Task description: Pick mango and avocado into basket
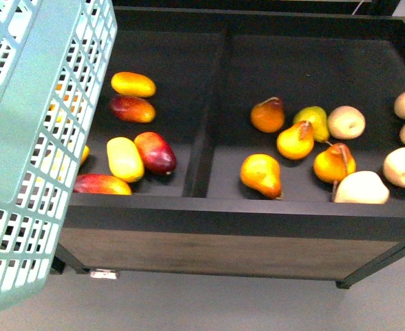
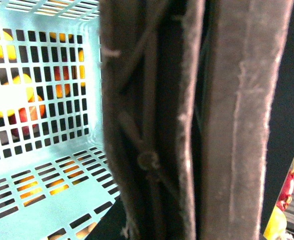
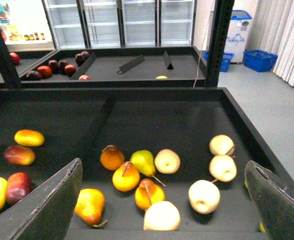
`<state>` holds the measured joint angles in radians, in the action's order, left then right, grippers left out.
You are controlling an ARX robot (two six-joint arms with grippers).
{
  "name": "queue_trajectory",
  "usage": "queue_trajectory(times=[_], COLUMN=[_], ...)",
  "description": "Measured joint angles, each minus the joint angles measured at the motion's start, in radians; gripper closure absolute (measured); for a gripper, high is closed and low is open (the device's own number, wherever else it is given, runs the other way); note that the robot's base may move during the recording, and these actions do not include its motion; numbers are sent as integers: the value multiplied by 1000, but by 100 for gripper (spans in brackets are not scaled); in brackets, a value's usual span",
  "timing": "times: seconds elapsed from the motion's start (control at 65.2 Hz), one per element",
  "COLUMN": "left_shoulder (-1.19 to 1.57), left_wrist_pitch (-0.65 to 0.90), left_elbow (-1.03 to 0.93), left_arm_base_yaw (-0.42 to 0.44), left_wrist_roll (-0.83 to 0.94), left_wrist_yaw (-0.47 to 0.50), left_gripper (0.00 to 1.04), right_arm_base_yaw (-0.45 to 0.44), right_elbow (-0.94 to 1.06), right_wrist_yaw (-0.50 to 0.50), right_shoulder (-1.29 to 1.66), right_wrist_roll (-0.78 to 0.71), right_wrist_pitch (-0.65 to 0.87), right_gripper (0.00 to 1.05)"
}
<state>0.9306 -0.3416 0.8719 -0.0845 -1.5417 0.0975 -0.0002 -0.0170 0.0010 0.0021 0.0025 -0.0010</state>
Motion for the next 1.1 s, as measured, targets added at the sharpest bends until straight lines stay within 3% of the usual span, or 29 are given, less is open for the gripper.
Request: queue_trajectory(times=[1.104], left_shoulder=[0], left_wrist_pitch=[0], left_elbow=[1], left_arm_base_yaw=[0], left_wrist_roll=[0], left_wrist_yaw=[0], left_gripper=[90], right_arm_base_yaw=[0], right_elbow=[0], right_wrist_yaw=[2], right_shoulder=[1], right_wrist_roll=[0], right_wrist_pitch=[-1], right_gripper=[9])
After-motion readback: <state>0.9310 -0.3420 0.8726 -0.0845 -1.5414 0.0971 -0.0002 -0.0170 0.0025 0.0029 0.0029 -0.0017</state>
